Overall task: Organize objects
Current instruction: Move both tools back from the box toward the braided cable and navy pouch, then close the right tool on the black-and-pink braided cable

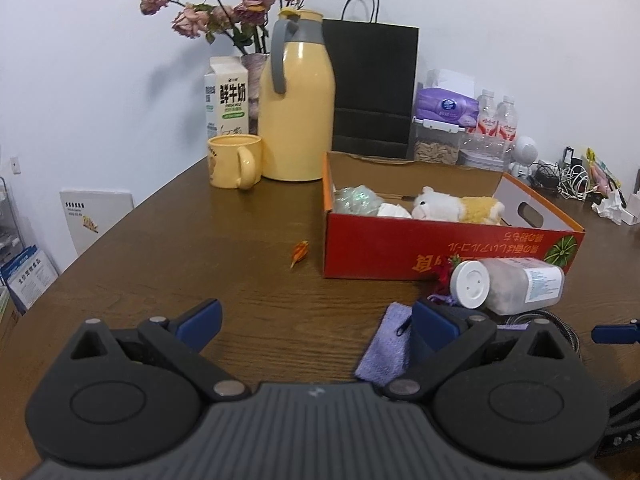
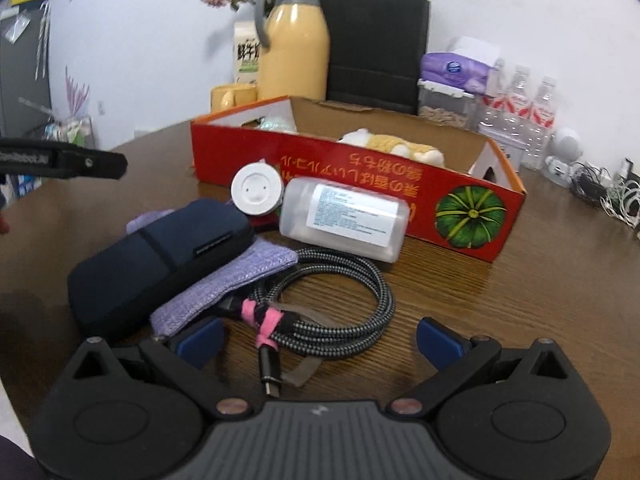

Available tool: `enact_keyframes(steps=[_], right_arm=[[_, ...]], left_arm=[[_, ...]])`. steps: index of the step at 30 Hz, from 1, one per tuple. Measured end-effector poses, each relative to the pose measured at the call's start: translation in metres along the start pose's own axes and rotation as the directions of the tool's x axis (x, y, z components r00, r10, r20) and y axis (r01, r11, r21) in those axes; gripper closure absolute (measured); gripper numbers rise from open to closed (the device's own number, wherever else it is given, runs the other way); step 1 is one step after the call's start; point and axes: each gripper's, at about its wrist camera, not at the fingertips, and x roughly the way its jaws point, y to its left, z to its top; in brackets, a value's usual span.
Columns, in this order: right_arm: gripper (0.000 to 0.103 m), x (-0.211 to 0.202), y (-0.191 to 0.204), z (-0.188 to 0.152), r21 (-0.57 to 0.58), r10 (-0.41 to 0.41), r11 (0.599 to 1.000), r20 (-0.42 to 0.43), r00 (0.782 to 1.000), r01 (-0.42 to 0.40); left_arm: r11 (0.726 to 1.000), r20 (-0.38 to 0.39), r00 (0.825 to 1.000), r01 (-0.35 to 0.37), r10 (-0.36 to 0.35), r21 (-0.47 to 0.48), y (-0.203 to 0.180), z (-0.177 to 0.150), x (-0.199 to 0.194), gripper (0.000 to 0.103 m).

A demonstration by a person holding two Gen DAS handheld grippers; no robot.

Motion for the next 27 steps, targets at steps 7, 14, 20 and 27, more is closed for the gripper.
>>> enact_keyframes(steps=[7,14,20,27], right_arm=[[0.000,0.019,-0.011,0.012,-0.024,0.061,0.998,-0.041,0.997,-0.062],[0.000,0.032,-0.023,0.023,-0.070,0.180,0.980,-0.076,0.981,-0.185],[0.000,0.040,-0.028,0.030,-0.111,0.235,0.963,-0.105,0.966,-0.246],[0.000,0.040,-0.029,0.029,-0.101,0.239,0.964,-0.085,0.967,-0.247]], left_arm=[[1.000,-0.001,1.000,-0.008,0.008,-0.012,0.008,-0.001,-0.002,0.000],[1.000,-0.006,1.000,-0.013,0.013,-0.013,0.009,-0.002,-0.002,0.000],[1.000,-0.014,1.000,-0.020,0.020,-0.014,0.009,-0.002,-0.002,0.000],[1.000,-0.032,0.999,-0.023,0.022,-0.013,0.008,-0.004,0.000,0.000]])
